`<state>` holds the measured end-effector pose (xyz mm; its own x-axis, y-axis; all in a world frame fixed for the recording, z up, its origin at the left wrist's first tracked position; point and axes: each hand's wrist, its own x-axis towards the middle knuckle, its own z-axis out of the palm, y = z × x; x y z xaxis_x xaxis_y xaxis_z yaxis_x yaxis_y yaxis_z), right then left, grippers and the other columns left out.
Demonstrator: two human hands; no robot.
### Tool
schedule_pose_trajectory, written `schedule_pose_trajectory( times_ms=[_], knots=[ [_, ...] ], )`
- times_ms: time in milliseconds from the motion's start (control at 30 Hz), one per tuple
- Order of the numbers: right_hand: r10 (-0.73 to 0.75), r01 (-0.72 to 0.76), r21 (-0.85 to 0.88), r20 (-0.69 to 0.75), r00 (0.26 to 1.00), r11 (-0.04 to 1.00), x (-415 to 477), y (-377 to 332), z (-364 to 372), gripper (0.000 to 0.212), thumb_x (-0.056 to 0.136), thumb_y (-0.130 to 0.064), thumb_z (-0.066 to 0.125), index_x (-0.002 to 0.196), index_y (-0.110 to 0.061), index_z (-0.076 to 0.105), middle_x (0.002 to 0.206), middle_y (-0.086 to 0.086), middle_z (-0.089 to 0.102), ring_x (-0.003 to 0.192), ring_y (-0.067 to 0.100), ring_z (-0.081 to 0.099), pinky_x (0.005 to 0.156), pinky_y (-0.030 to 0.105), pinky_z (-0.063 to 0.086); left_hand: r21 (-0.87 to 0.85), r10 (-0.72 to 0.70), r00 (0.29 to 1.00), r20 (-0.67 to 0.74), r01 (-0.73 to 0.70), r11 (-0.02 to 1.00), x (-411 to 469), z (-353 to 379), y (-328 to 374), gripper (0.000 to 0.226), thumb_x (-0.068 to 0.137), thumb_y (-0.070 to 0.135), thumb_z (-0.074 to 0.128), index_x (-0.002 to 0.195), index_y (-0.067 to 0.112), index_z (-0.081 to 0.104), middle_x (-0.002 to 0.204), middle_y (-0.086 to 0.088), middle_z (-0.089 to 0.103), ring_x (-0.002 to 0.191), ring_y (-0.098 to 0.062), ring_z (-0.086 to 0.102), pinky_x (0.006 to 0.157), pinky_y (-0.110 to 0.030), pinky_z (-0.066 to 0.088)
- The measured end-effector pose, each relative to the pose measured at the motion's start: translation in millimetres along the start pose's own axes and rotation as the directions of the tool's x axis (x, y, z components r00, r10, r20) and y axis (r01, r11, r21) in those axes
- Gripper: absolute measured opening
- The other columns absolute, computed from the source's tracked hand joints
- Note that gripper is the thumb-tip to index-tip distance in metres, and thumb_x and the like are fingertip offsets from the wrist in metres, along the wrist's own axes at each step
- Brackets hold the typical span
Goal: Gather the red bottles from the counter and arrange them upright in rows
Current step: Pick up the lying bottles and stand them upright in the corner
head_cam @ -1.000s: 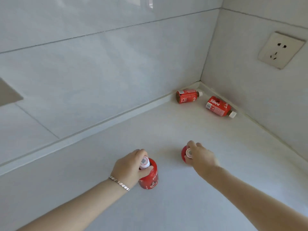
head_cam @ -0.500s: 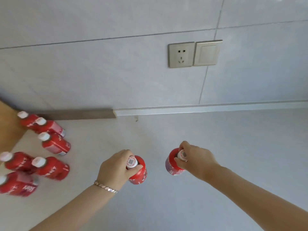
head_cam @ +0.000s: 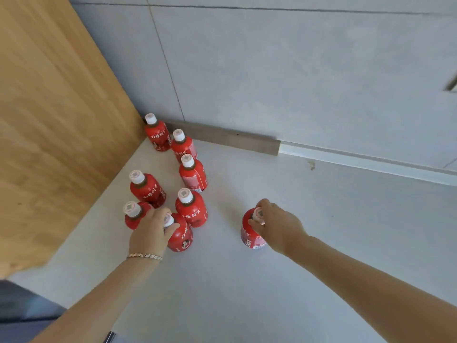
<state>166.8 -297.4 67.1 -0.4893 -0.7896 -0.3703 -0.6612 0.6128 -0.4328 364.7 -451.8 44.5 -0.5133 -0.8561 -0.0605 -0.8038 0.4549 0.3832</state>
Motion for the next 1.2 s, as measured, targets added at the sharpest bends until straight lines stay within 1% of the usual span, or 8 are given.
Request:
schedule_pose_trajectory(
  times_ms=[100, 200, 433, 567, 633, 767, 1000, 1200],
  knots=[
    [-0.045, 0.045, 0.012, -0.036, 0.998, 0.999, 33.6, -34.2, 1.8, 0.039, 0.095, -0.037, 0.044, 0.126, -0.013, 0.041, 0.126, 0.008, 0.054, 0.108, 0.032, 0.058, 0.086, 0.036, 0.047, 0.000, -0.002, 1.000, 0.000, 0.002, 1.000, 3.6, 0.0, -10.5, 0.029, 0.085, 0.017, 0.064, 0.111, 0.008, 0.058, 0.108, -0.015, 0.056, 0.103, -0.033, 0.057, 0.076, -0.042, 0.051],
    [-0.049, 0.051, 0.038, -0.063, 0.997, 0.998, 68.0, -61.5, 3.9, 0.040, 0.095, -0.035, 0.047, 0.126, -0.011, 0.042, 0.125, 0.012, 0.055, 0.108, 0.034, 0.058, 0.085, 0.038, 0.048, 0.122, 0.039, 0.997, 0.064, -0.047, 0.991, 2.1, 1.9, -10.2, 0.032, 0.089, 0.023, 0.058, 0.120, 0.015, 0.054, 0.118, -0.008, 0.053, 0.111, -0.025, 0.052, 0.082, -0.036, 0.051],
    [-0.024, 0.021, 0.063, 0.047, 0.999, 0.998, 100.7, -76.5, 10.9, 0.042, 0.092, -0.032, 0.052, 0.127, -0.010, 0.043, 0.123, 0.014, 0.060, 0.107, 0.030, 0.060, 0.089, 0.038, 0.050, 0.212, 0.012, 0.996, 0.088, -0.030, 0.977, 5.9, 2.3, -9.9, 0.032, 0.090, 0.027, 0.055, 0.122, 0.019, 0.052, 0.121, -0.006, 0.051, 0.111, -0.025, 0.048, 0.081, -0.033, 0.051],
    [-0.043, 0.050, -0.046, 0.151, 0.988, 0.998, 77.3, -47.3, 12.9, 0.042, 0.092, -0.030, 0.051, 0.131, -0.013, 0.046, 0.130, 0.007, 0.058, 0.118, 0.027, 0.055, 0.097, 0.035, 0.045, 0.272, 0.132, 0.990, 0.054, -0.141, 0.952, -1.9, 2.5, 3.0, 0.039, 0.068, 0.011, 0.079, 0.104, 0.012, 0.065, 0.105, -0.014, 0.063, 0.096, -0.036, 0.060, 0.076, -0.044, 0.055],
    [0.018, 0.004, -0.109, 0.207, 0.978, 0.994, 57.6, -14.7, 11.5, 0.040, 0.093, -0.032, 0.048, 0.130, -0.017, 0.048, 0.132, 0.003, 0.056, 0.122, 0.022, 0.052, 0.097, 0.033, 0.043, 0.246, 0.302, 0.953, 0.033, -0.300, 0.922, -4.8, 7.2, 18.8, 0.038, 0.054, 0.001, 0.083, 0.088, 0.009, 0.069, 0.089, -0.014, 0.067, 0.080, -0.037, 0.064, 0.067, -0.044, 0.056],
    [0.201, -0.178, -0.109, 0.255, 0.946, 0.978, 12.7, 72.4, 0.1, 0.035, 0.092, -0.031, 0.047, 0.124, -0.017, 0.054, 0.130, 0.002, 0.056, 0.118, 0.021, 0.054, 0.096, 0.034, 0.043, -0.114, 0.412, 0.877, 0.248, -0.395, 0.911, -14.4, 24.7, 93.8, 0.013, 0.084, 0.009, 0.058, 0.096, 0.011, 0.063, 0.086, 0.003, 0.061, 0.088, -0.022, 0.063, 0.078, -0.033, 0.051],
    [0.517, -0.520, -0.028, 0.164, 0.840, 0.854, -113.4, 255.8, -60.6, 0.034, 0.093, -0.029, 0.045, 0.124, -0.017, 0.053, 0.132, 0.000, 0.053, 0.121, 0.019, 0.051, 0.096, 0.030, 0.040, -0.054, 0.438, 0.649, 0.623, -0.522, 0.851, -31.4, 106.9, 273.5, 0.012, 0.090, 0.019, 0.042, 0.080, 0.024, 0.049, 0.093, 0.000, 0.057, 0.087, -0.021, 0.056, 0.086, -0.032, 0.048],
    [0.704, -0.710, 0.078, 0.088, 0.705, 0.700, -242.7, 422.3, -114.4, 0.038, 0.095, -0.023, 0.041, 0.123, -0.002, 0.057, 0.094, 0.002, 0.049, 0.088, 0.015, 0.046, 0.060, 0.024, 0.034, -0.081, 0.522, 0.500, 0.691, -0.664, 0.744, -96.9, 180.7, 463.1, 0.010, 0.091, 0.018, 0.043, 0.085, 0.020, 0.050, 0.114, -0.008, 0.063, 0.095, -0.024, 0.057, 0.088, -0.030, 0.046]
  ],
)
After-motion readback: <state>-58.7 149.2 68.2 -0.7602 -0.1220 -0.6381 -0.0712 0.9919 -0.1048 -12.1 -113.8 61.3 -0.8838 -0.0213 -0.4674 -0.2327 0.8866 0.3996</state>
